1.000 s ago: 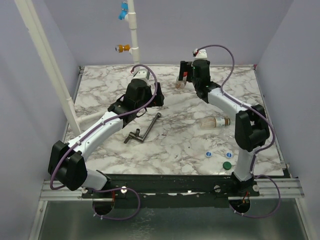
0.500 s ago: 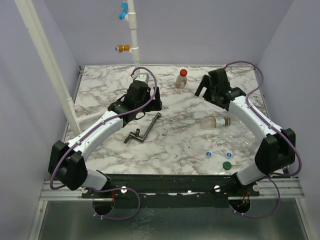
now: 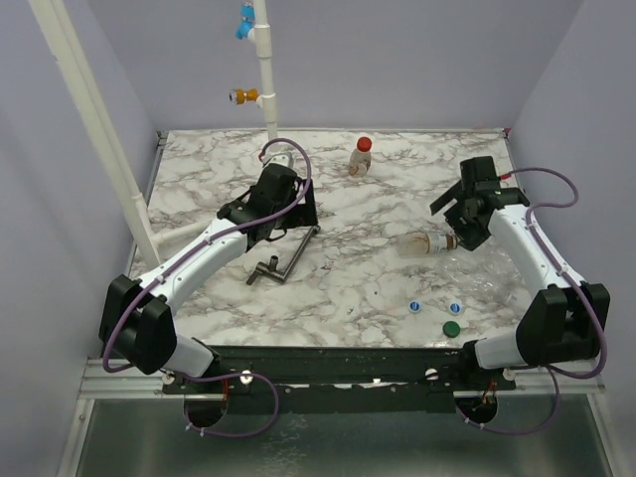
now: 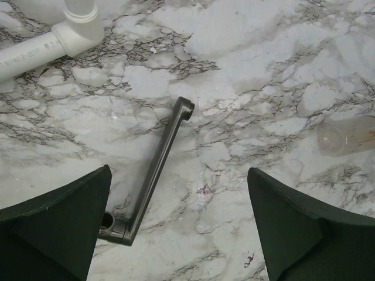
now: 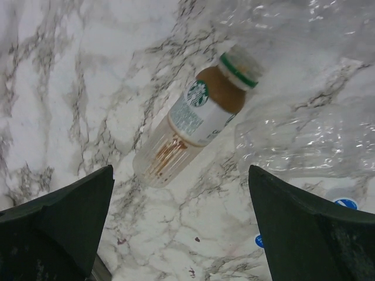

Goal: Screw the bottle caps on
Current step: Pick up the plastic bottle at the center of the board.

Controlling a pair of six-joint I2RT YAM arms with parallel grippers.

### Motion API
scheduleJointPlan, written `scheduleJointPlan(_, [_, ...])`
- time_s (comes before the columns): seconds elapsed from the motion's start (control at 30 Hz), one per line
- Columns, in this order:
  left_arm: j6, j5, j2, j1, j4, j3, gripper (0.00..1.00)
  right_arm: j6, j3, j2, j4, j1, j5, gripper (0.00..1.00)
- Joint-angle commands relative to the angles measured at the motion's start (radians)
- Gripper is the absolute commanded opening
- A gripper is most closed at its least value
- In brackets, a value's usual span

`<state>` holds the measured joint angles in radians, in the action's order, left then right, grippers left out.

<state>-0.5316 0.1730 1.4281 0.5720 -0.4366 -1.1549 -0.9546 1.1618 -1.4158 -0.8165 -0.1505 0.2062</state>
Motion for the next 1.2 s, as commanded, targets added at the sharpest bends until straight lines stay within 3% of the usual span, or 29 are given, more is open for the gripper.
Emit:
scheduleJointPlan(0.0, [0.026, 0.040, -0.032, -0.006, -0.008, 0.015, 0.99, -0.092, -0.006, 0.031, -0.044, 0.093, -0.012, 1.00])
scheduleJointPlan(0.23, [0.038, 0.038, -0.033, -0.006, 0.004, 0.032, 0.99, -0.287, 0.037, -0.026, -0.148, 0.236, -0.014, 1.00])
scheduleJointPlan(0.5, [0.041, 0.013, -0.028, -0.007, 0.017, 0.049, 0.99, -0.434, 0.033, -0.045, -0.125, 0.323, 0.010, 1.00])
scheduleJointPlan(0.77, [0.046, 0.004, -0.039, -0.006, 0.027, 0.064, 0.99, -0.500, 0.006, -0.101, -0.077, 0.433, -0.057, 1.00])
scheduleJointPlan(1.17, [0.054, 0.006, -0.064, -0.006, 0.035, 0.079, 0.99, -0.600, -0.035, -0.197, 0.009, 0.485, -0.117, 1.00])
